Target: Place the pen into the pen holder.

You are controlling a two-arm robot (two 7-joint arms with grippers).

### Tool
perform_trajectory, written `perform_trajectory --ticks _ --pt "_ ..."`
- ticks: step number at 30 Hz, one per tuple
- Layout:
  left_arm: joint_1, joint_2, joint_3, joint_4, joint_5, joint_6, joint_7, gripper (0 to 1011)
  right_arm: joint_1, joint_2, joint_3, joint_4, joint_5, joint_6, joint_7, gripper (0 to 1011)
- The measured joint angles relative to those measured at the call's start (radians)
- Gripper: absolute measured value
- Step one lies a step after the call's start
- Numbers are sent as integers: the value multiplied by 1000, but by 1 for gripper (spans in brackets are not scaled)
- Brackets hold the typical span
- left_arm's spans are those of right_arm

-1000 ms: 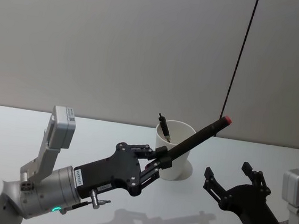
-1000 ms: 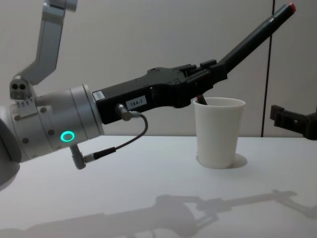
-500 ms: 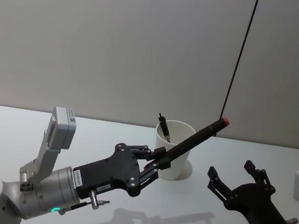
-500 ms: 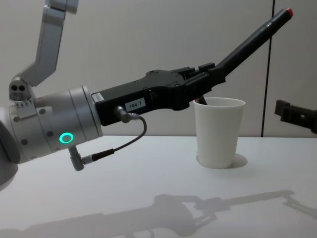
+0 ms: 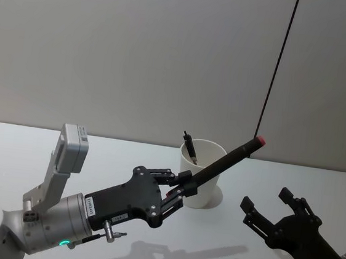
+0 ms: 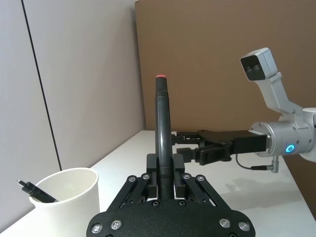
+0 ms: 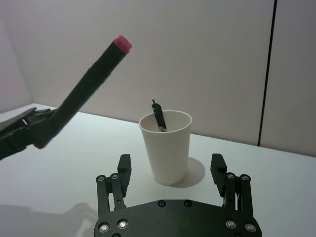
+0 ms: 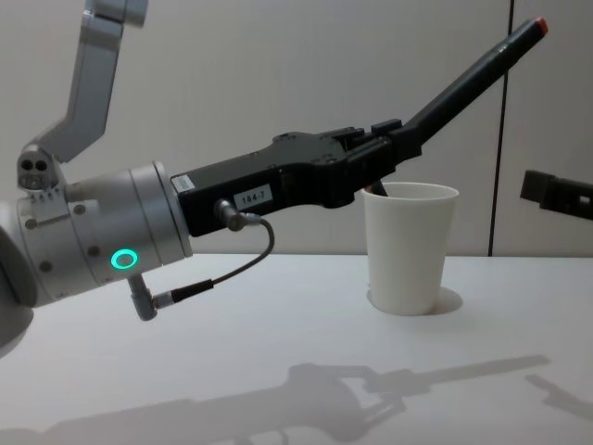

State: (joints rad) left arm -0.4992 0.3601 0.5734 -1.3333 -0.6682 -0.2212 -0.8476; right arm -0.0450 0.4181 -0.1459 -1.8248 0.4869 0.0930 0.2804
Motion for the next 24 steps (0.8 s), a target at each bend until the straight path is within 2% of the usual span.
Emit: perform_trajectory --ticks 3,4,10,13,24 --pt "0 0 0 0 0 0 1 191 -6 10 14 -15 49 34 26 1001" --pt "0 0 0 0 0 0 1 191 -6 10 14 -15 49 34 26 1001" --pt "0 1 0 0 0 0 1 191 -11 14 39 -38 155 111 54 1001" --pt "0 1 0 0 0 0 2 191 -11 12 46 -42 189 140 59 1001" --pt "0 1 0 0 0 0 2 191 13 -7 72 -44 359 267 89 1001"
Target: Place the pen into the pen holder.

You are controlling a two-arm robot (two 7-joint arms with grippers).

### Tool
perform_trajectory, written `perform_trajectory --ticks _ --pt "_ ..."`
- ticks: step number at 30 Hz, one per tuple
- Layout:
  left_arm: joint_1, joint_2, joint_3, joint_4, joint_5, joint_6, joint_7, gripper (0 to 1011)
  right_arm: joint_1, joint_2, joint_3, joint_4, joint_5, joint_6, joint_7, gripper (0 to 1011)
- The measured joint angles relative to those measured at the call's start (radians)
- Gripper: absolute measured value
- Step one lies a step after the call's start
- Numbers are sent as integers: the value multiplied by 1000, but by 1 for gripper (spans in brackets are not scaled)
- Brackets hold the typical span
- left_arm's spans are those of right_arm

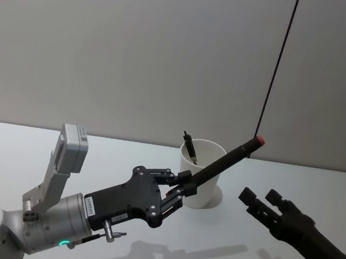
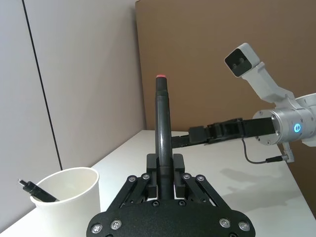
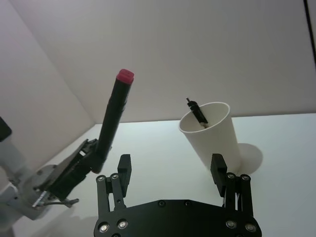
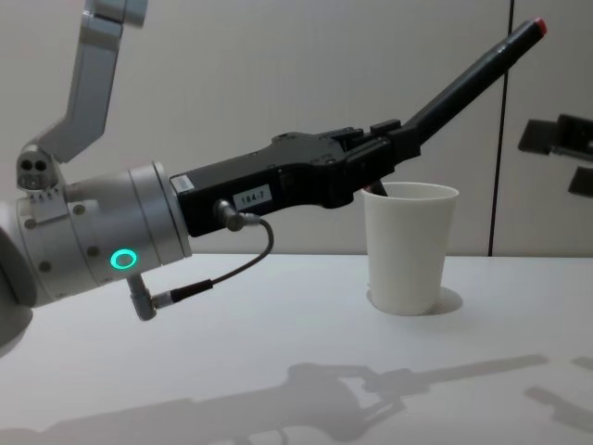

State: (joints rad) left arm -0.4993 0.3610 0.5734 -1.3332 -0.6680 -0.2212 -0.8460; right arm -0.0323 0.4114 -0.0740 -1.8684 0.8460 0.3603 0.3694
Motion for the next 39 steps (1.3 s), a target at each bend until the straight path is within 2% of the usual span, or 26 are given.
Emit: perform_trajectory --ticks 8,21,31,39 --pt "0 0 0 0 0 0 0 192 25 -8 10 16 102 65 44 1001" --pt "0 0 0 0 0 0 0 191 47 -19 29 35 227 118 103 1001" --pt "0 0 0 0 0 0 0 191 49 -25 41 35 288 135 123 1001" --pt "0 0 0 0 0 0 0 191 44 -31 40 20 304 135 111 1001"
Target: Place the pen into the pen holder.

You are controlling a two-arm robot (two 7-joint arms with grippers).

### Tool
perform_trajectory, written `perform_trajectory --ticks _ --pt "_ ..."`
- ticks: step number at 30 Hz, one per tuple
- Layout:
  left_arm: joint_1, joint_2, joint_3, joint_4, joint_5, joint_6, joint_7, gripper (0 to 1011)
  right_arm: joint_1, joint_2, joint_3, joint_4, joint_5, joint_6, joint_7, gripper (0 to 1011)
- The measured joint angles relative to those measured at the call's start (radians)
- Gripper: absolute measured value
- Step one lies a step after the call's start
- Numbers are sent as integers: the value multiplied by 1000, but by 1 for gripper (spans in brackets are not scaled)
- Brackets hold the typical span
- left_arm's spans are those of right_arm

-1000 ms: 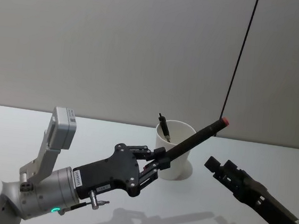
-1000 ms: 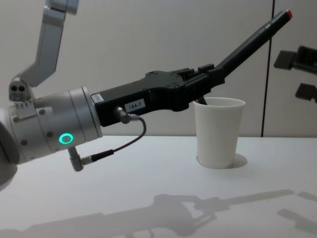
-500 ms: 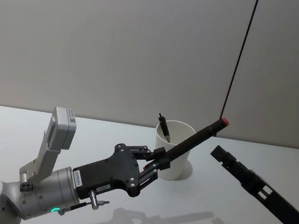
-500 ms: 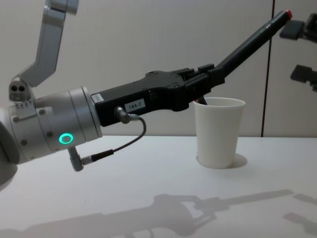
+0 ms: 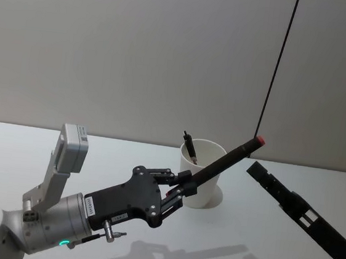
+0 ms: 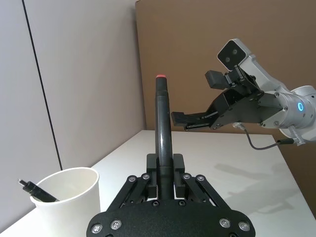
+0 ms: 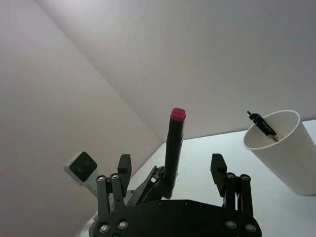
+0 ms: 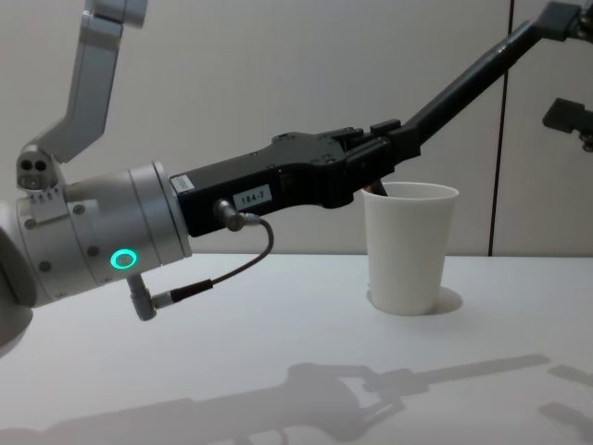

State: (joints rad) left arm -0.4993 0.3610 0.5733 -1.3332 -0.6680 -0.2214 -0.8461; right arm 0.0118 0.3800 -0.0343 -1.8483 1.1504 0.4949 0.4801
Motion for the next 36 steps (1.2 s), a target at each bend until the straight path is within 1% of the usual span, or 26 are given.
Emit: perform_trajectory --ticks 5,15,20,30,36 --pt "0 0 0 0 0 0 0 191 -5 -4 -5 -11 0 -4 -14 1001" --pt "0 0 0 0 0 0 0 191 -17 -21 -19 -41 -7 -29 -69 1001" --pt "0 0 0 0 0 0 0 191 -26 -35 -33 -65 -23 -46 -110 1001" --pt "0 0 0 0 0 0 0 191 -35 -54 -56 -93 -50 -74 -169 1001" --pt "0 0 0 0 0 0 0 191 -42 -70 -75 -114 -75 -100 -212 1001"
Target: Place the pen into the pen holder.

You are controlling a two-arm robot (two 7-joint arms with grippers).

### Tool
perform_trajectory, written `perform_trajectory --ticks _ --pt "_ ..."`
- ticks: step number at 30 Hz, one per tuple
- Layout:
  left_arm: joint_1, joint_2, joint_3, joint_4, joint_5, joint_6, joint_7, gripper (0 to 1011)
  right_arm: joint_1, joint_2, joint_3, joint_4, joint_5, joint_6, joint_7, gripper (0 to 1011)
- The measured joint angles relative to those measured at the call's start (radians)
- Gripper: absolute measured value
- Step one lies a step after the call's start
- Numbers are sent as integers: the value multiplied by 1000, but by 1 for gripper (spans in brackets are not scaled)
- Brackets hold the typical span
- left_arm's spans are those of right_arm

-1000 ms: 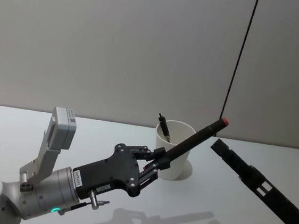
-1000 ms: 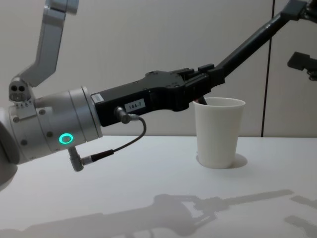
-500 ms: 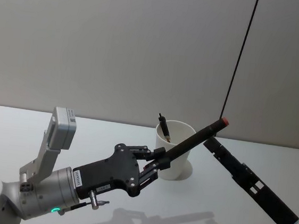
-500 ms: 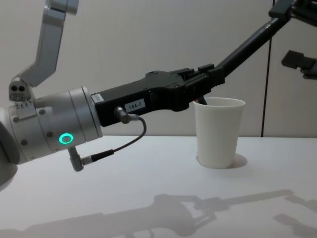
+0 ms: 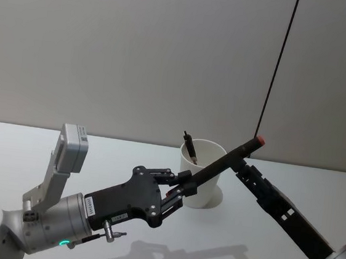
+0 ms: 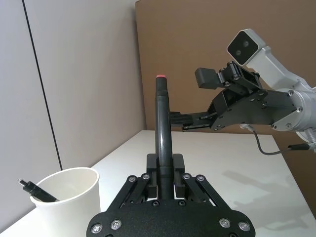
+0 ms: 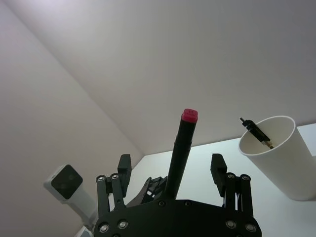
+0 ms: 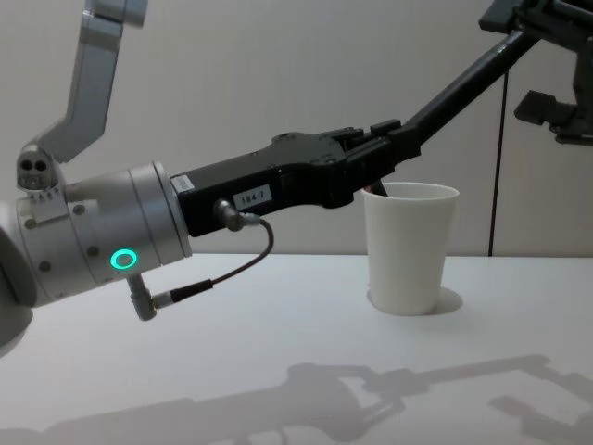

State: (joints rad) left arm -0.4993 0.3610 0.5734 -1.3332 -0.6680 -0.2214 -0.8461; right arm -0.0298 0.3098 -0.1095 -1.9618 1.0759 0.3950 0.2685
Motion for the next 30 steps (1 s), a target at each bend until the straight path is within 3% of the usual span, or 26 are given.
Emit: perform_trajectory --ticks 16,30 --pt "0 0 0 0 0 0 0 191 -1 -18 -25 -22 -49 -49 -78 1001" --pt "0 0 0 0 0 0 0 191 7 -19 -32 -20 -60 -62 -102 1001"
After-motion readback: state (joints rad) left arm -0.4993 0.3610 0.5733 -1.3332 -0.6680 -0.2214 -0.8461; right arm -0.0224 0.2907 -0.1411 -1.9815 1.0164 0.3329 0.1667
